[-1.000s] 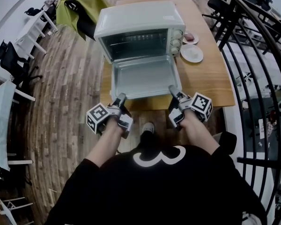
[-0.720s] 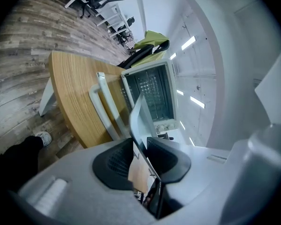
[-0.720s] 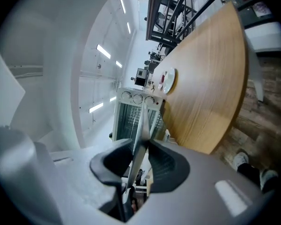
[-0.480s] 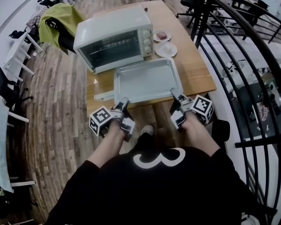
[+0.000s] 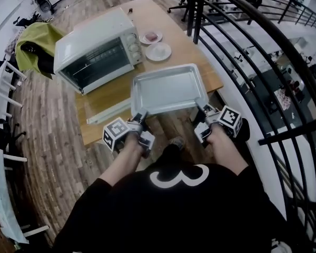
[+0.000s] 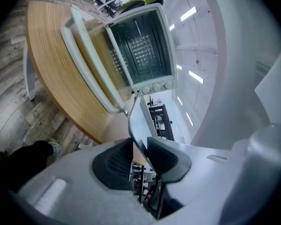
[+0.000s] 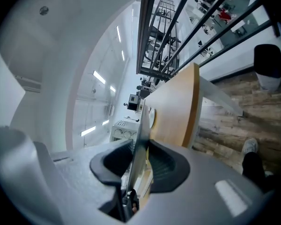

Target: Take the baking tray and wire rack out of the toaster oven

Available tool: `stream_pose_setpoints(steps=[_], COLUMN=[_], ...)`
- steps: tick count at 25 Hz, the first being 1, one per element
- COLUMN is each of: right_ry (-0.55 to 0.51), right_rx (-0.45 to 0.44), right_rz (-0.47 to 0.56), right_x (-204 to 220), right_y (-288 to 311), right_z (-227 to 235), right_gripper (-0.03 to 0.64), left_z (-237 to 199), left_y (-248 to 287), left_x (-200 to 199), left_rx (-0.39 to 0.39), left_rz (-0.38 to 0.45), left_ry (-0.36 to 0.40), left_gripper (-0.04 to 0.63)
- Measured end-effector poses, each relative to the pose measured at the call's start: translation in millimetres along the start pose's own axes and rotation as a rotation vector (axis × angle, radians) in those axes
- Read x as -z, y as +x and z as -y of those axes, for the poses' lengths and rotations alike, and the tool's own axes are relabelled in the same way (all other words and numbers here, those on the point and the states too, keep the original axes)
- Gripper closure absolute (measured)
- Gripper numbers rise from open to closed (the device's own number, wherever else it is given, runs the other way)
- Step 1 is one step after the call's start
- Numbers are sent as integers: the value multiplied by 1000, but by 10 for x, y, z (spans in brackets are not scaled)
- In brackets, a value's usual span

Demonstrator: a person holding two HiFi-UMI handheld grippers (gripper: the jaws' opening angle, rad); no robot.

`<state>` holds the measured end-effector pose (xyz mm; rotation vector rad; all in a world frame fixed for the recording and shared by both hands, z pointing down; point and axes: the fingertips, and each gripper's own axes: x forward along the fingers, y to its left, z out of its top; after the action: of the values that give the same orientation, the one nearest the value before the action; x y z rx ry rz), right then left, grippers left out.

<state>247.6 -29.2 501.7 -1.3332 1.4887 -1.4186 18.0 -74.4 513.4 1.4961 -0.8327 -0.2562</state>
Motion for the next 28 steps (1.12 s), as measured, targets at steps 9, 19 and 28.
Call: stream_pose_setpoints(steps=[9,19,28], right_ry=[34,84,106], right_rx=[30,110,144], right_rz=[97,112,82], right_x=[-546,-872,-1132], right_y=[-71,188,486], right_z=[152,515,860], right_gripper=[511,508,508], left_z=[185,70,-78], left_y=[653,1194,1613], left_x=[188,159,140], left_rx=[-1,-64,-120], left_rz=[-104,-157,-178], left_ry=[28,19,28], left_gripper=[492,489,485])
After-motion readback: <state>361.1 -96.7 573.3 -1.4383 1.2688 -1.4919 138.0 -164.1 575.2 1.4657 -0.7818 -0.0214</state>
